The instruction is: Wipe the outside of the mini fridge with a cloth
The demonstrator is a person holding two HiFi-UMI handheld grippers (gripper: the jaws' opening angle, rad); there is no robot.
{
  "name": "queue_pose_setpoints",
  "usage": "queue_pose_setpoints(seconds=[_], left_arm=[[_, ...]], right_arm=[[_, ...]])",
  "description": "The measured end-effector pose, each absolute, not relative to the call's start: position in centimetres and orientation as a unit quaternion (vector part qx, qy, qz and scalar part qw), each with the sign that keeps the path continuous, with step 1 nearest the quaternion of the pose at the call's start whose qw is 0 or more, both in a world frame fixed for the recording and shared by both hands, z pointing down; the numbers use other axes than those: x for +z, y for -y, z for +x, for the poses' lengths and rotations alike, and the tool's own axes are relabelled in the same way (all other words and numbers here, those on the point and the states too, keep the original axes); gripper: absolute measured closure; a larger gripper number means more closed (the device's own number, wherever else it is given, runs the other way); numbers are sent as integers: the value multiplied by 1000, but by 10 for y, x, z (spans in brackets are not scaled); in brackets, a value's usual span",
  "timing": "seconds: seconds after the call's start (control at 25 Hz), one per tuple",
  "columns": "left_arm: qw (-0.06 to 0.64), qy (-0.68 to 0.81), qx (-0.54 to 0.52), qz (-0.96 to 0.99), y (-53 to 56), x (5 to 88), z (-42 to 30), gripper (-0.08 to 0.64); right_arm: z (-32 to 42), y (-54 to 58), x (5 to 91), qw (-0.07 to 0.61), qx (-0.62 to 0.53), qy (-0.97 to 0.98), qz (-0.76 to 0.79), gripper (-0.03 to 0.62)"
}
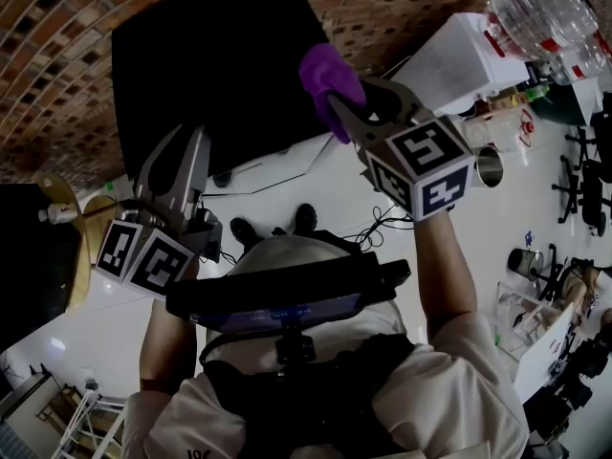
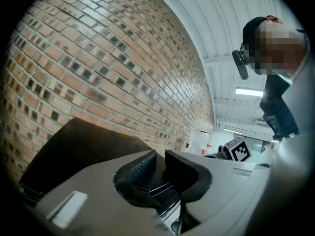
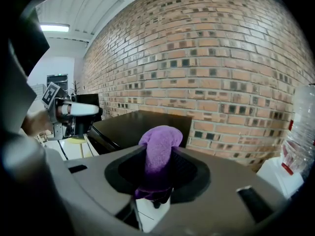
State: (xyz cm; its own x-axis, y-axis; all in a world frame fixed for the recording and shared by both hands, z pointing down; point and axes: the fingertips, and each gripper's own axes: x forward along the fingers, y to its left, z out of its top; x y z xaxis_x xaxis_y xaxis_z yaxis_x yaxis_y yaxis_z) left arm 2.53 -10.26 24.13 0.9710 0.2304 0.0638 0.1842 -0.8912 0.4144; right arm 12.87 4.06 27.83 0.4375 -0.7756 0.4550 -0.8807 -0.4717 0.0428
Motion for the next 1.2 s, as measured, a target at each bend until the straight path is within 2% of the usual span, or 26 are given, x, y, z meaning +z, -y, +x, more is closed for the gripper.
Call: queue_pose_setpoints(seconds=[0.72, 0.8, 0.88, 1.2], left_arm=[[222, -110, 59, 967, 127, 244, 21, 515], [222, -106, 56, 968, 134, 243, 18, 515], [221, -100, 54, 969, 142, 242, 16, 480], [226, -79, 44, 970, 183, 241, -5, 479]], right_arm=[[173, -91, 254, 194, 169, 382, 888, 462], [171, -84, 244, 196, 159, 382, 889, 462], [166, -69, 234, 199, 147, 390, 887, 462], [131, 26, 226, 207, 129, 458, 855, 462]])
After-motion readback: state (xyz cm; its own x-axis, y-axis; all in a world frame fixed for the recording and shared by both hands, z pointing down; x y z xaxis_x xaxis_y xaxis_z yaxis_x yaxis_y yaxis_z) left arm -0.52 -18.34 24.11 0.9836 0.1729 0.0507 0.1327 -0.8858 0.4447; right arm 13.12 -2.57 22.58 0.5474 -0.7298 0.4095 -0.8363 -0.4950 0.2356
